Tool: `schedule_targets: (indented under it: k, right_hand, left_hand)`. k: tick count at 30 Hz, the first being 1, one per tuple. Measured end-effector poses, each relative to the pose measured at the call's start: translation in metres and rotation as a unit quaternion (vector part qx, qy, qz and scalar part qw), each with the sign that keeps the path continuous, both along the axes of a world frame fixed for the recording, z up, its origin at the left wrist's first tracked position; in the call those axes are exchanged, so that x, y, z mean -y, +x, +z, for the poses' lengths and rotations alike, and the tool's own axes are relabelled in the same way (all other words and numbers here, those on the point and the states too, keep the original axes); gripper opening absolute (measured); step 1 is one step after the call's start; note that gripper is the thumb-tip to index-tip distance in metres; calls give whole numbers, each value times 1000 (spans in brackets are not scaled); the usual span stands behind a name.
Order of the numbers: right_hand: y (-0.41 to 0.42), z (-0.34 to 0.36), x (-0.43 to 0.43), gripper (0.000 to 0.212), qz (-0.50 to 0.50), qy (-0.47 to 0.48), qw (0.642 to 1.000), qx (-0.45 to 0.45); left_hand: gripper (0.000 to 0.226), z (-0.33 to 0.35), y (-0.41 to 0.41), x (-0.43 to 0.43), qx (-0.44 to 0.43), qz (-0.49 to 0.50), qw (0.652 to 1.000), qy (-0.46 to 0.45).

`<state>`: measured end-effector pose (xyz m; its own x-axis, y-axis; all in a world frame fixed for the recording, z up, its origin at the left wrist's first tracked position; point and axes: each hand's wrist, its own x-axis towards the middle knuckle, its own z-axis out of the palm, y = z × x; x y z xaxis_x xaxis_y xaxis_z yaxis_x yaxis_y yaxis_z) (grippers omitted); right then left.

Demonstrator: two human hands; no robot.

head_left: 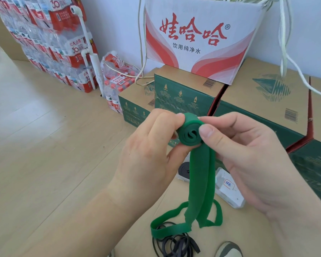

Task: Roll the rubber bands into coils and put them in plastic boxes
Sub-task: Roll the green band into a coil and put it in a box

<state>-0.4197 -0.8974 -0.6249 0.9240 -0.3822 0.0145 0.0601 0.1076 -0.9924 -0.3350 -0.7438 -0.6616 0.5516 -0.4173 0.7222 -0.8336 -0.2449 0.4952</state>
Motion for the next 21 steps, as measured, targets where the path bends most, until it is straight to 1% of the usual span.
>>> schedule_targets:
  k: [2, 3, 4, 5, 6, 7, 8, 10, 13, 14, 16, 17, 18, 19, 21]
  right_hand:
    - [-1, 1, 0, 20, 10, -32, 999, 3]
    - [-1, 1, 0, 14, 8, -73, 997, 2]
    - [-2, -1, -1, 11, -1, -143, 990, -4]
    - [-3, -4, -1, 13, -13, -235, 972, -17]
    - [-4, -7, -1, 14, -23, -322, 946, -32]
    - [-5, -8, -1, 14, -30, -383, 922, -41]
    - [-5, -9, 1, 14, -34, -414, 908, -45]
    - [-7, -10, 6, 15, -42, -446, 893, -48]
    - [-7, -11, 9, 14, -23, -476, 877, -59]
    - [-8, -11, 7, 14, -16, -486, 872, -59]
    - [-8, -11, 2, 16, -2, -505, 861, -59]
    - [-7, -12, -1, 17, 7, -516, 855, -56]
    - [-7, -13, -2, 18, 11, -526, 849, -51]
    - [-7, -14, -2, 19, 9, -528, 848, -48]
    - [-8, -13, -2, 23, -5, -499, 865, -55]
  left_hand:
    - [29, -1, -1, -1, -18, -3, 1000, 7]
    - [30, -2, -2, -2, -30, 1, 999, 17]
    - [30, -4, -3, -2, -44, 10, 998, 38]
    - [31, -7, -4, -1, -59, 22, 996, 70]
    - [30, -8, -6, -1, -71, 26, 991, 107]
    - [29, -9, -7, 0, -79, 17, 987, 137]
    - [28, -10, -8, 0, -83, -8, 984, 155]
    - [24, -11, -7, -1, -85, -59, 981, 164]
    - [18, -10, -3, -2, -105, -69, 981, 146]
    - [22, -8, -2, -2, -130, -68, 979, 143]
    - [45, -3, -2, -1, -194, -72, 966, 155]
    - [51, -2, -2, -1, -215, -78, 959, 168]
    - [49, 0, -2, 0, -228, -87, 954, 176]
    - [46, 1, -2, 0, -242, -92, 950, 176]
    - [43, 4, -2, -1, -299, -86, 939, 147]
